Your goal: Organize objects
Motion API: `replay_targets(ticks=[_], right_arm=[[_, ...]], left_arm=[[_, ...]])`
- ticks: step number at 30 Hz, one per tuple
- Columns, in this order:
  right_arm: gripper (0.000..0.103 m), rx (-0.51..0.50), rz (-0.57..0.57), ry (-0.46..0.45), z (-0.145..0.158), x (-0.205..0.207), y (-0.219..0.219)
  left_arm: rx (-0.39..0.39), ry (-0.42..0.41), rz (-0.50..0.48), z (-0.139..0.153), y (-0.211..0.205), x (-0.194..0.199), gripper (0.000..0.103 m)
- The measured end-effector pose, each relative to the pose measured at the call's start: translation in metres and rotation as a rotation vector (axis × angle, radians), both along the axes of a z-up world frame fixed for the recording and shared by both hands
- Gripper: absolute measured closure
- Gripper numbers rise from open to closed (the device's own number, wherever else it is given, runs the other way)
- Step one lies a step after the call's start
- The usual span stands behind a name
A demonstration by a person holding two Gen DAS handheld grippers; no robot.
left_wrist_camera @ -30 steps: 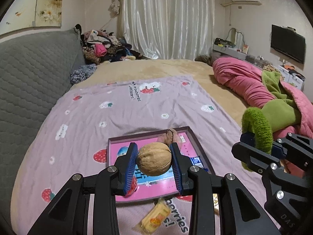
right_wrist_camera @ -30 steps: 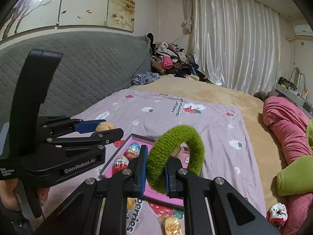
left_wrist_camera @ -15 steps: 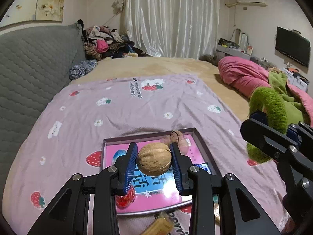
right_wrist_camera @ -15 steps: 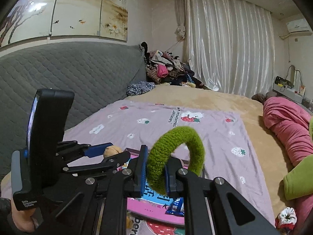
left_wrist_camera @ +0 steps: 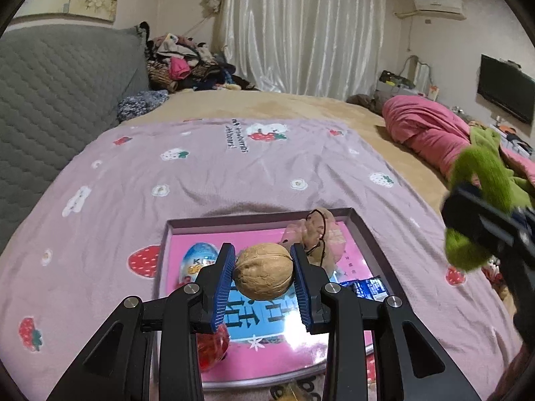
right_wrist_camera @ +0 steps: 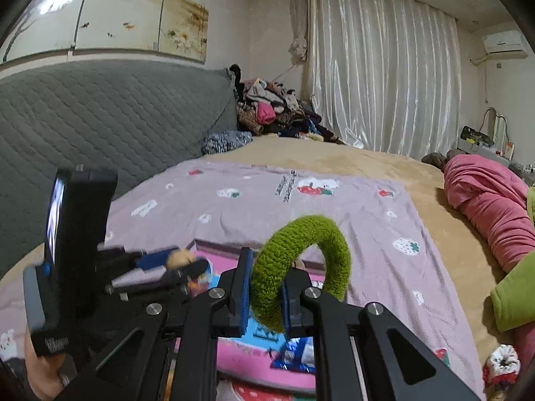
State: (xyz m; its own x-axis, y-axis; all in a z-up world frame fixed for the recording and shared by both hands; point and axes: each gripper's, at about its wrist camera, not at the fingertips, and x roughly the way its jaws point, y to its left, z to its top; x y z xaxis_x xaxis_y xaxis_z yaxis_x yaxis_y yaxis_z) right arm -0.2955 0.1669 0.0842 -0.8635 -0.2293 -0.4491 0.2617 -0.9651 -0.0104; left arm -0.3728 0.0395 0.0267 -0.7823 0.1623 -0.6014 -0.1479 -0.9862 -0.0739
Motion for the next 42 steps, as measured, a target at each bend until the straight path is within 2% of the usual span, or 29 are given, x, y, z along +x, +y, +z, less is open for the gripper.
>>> replay_targets(ticks=[4,6,12,22,35,42], right_arm=[[0.088,-0.035,-0.009,-0.011,-0.009,-0.021,-0.002],[0.088,-0.018,0.009,-0.026,-0.018,-0.031,-0.007],[0.088,0.008,0.024,-0.031,-0.042,-0.037,-0.008],[0.088,0.014,0.03,-0.055,-0.062,-0.048,-0.003],[0.088,0.005,-0.013,-0.052,-0.063,-0.05,0.012],[0.088,0.021,-0.011,-0.095,-0.075,-0.063,0.012]], left_arm=[[-0.006,-0.029,-0.006,-0.015,0.001,-0.01,0.068],[-0.015,-0.044,-0.001,-0.023,0.001,-0.016,0.068],[-0.009,-0.071,0.003,-0.038,0.002,-0.026,0.068],[-0.012,-0.098,0.021,-0.049,-0.001,-0.034,0.068],[-0.037,-0.141,-0.006,-0.065,0.011,-0.039,0.068],[-0.034,-0.188,-0.025,-0.074,0.016,-0.044,0.068]])
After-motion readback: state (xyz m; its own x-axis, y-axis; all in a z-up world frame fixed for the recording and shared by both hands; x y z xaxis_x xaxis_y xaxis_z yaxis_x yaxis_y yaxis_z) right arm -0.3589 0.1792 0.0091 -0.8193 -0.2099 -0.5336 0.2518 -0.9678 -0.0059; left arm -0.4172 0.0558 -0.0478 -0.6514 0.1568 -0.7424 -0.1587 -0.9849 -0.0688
